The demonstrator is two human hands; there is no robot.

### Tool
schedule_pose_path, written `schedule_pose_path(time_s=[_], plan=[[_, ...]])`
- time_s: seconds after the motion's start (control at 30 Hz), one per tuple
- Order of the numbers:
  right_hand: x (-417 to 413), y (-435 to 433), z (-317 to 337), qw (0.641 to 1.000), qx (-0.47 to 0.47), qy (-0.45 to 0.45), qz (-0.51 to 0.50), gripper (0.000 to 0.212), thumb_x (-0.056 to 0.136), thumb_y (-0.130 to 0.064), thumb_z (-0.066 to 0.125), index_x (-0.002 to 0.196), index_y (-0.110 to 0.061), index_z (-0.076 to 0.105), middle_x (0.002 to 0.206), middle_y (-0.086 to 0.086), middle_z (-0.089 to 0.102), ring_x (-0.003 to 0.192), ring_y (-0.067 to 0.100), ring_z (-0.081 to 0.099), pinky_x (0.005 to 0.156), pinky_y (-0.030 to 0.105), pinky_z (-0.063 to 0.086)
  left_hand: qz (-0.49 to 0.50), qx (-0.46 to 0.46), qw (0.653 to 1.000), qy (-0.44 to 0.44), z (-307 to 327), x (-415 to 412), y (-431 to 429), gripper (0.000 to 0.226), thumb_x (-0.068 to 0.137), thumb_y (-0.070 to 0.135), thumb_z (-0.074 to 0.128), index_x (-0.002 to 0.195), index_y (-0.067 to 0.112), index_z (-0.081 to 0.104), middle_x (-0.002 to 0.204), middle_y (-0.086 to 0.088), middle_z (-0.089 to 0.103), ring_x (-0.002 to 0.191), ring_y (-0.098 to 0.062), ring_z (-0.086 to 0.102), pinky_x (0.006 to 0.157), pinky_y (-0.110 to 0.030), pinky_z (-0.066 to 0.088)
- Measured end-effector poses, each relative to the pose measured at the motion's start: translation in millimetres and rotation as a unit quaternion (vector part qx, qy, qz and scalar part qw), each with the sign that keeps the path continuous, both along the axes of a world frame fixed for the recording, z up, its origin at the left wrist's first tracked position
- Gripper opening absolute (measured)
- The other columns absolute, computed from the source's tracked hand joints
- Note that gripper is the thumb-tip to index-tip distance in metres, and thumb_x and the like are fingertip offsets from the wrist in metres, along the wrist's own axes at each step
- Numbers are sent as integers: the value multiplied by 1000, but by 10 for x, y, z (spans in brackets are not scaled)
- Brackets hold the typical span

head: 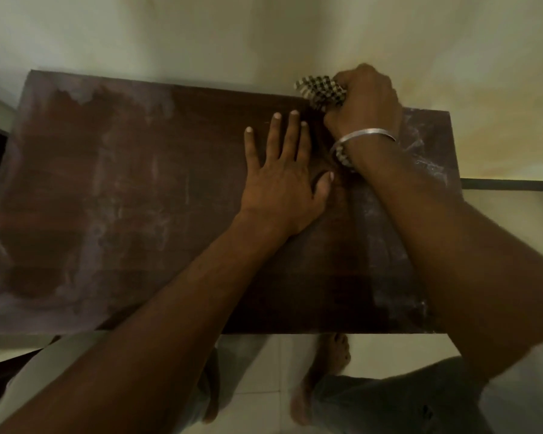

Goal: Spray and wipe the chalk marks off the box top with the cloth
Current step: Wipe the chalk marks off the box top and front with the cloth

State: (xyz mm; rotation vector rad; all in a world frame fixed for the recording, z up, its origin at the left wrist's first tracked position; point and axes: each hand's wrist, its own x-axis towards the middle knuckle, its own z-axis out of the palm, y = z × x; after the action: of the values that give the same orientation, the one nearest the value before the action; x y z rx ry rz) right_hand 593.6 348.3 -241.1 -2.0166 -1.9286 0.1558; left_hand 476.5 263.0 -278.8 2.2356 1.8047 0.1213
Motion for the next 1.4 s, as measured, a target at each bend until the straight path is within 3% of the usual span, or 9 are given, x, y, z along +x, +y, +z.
schedule_pose_path(time_s=[0.07,0.17,0.3,0.57,0.73,0.93,1.07,1.17,1.4], plan=[[-16,104,-4,1000,-6,-4,-4,36,78,-11,64,113,-21,67,122,4,61,115,28,55,89,33,46,2,-4,1000,1,10,5,2,82,98,59,24,158,9,2,166,-11,-7,153,-28,-13,118,-62,-8],[89,15,-22,1000,-3,-14,9,30,76,-9,63,104,-17,69,113,8,61,108,32,56,81,34,47,2,-5,1000,0,17,6,7,82,97,59,24,158,9,2,167,-11,-8,153,-27,-13,118,-62,-7],[267,-223,-72,999,7,-3,36,42,73,-9,63,114,-19,68,108,9,60,104,33,56,77,35,47,-1,0,1000,-7,15,3,1,81,99,57,26,158,7,3,166,-12,-7,153,-28,-13,119,-61,-9],[236,39,-9,1000,-16,6,-9,38,78,-13,63,115,-20,66,121,7,61,115,31,54,87,36,47,-12,0,1000,-21,51,70,-58,80,100,55,26,158,5,5,166,-14,-5,153,-28,-11,121,-56,-9],[362,-370,-58,1000,-9,9,12,41,75,-11,65,115,-19,67,110,8,61,106,32,56,78,34,46,-28,-10,999,-15,55,79,-86,79,100,55,26,158,6,3,166,-14,-8,153,-29,-13,120,-58,-8],[354,107,31,999,-24,27,-19,41,79,-21,67,120,-23,65,125,5,61,118,31,54,93,38,46,-35,-27,999,-11,83,125,-140,79,100,56,24,158,7,-1,166,-14,-11,152,-31,-15,119,-60,-8],[400,-221,8,999,-26,31,-13,40,78,-11,64,118,-17,64,121,9,61,117,32,53,88,37,46,-34,-26,999,-6,80,143,-185,79,101,55,24,158,7,0,166,-13,-11,152,-31,-16,119,-59,-9],[457,-482,-49,1000,-13,19,10,41,74,-14,67,115,-20,67,117,7,63,112,31,55,88,38,48,-40,-26,999,-8,71,154,-234,78,101,55,24,158,8,2,166,-11,-11,152,-31,-16,120,-59,-9],[496,-210,27,999,-41,16,-3,43,80,-18,66,122,-21,63,127,6,58,121,29,50,95,38,45,-69,-44,997,2,100,219,-420,78,101,55,24,158,9,-2,166,-8,-13,152,-30,-17,120,-59,-8]])
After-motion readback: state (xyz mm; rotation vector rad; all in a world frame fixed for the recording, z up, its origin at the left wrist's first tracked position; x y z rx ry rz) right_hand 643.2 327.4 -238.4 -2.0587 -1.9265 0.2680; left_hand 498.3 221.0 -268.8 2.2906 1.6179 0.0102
